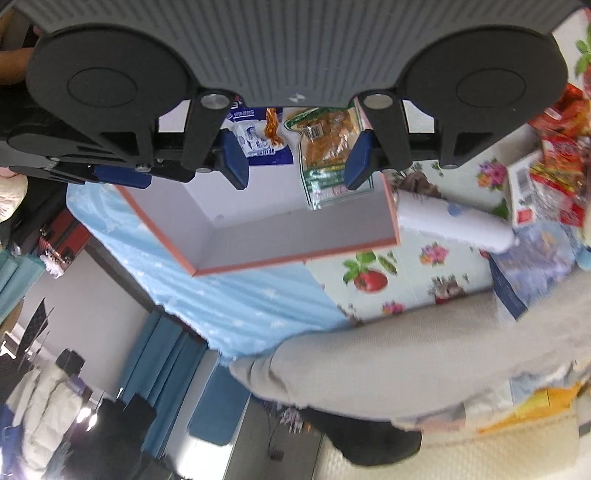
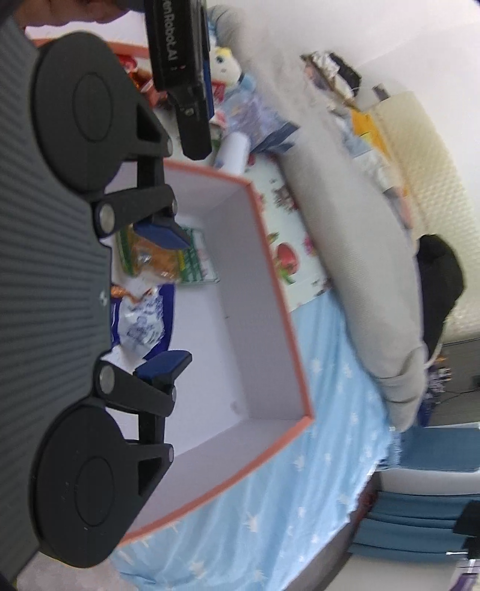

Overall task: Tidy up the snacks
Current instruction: 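Lower both bags into the pink box and open both tools, then withdraw both open tools from the box back toward the snack pile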

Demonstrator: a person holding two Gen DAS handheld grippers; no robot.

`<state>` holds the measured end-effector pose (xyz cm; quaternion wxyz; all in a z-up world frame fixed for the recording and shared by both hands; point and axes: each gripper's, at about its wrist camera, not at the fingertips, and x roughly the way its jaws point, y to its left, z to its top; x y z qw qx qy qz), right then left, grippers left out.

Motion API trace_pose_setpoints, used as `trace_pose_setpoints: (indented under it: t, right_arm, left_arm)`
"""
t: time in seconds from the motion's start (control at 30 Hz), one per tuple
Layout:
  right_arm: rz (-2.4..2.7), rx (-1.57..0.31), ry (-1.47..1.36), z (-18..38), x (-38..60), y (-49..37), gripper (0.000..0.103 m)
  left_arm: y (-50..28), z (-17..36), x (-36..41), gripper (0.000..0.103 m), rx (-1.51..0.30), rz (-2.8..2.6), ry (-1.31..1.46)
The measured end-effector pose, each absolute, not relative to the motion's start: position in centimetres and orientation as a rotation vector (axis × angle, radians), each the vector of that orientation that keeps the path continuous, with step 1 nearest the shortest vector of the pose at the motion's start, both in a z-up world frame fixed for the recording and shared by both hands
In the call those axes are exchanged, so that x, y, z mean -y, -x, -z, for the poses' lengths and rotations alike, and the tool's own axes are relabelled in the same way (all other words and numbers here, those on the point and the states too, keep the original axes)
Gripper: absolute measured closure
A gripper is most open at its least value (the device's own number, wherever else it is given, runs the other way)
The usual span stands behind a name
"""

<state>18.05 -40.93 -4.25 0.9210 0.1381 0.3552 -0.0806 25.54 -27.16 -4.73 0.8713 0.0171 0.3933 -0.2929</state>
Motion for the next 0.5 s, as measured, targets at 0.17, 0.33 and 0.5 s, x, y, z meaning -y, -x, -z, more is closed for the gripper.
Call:
trace_pose_setpoints:
  t: [0.17,0.33,0.5]
  right_arm:
    - [0.156,-0.659,-0.264,1.6,38.7,-16.2,0.040]
    - [0.126,-0.603,-0.260,-0.1,36.3,-14.3,0.040]
    - [0.090,-0.573,-0.251,-0.8,34.0,-12.9,0.040]
  left_arm:
    - [-22.8,1.6,24.5,0.040,-0.747,0.618,-0.034]
    - [-20.0,-0.5,21.4,0.040,-0.685,0.604,-0.029]
    - [-17.5,-1.5,18.2,0.040,-0.658,0.574,-0.015]
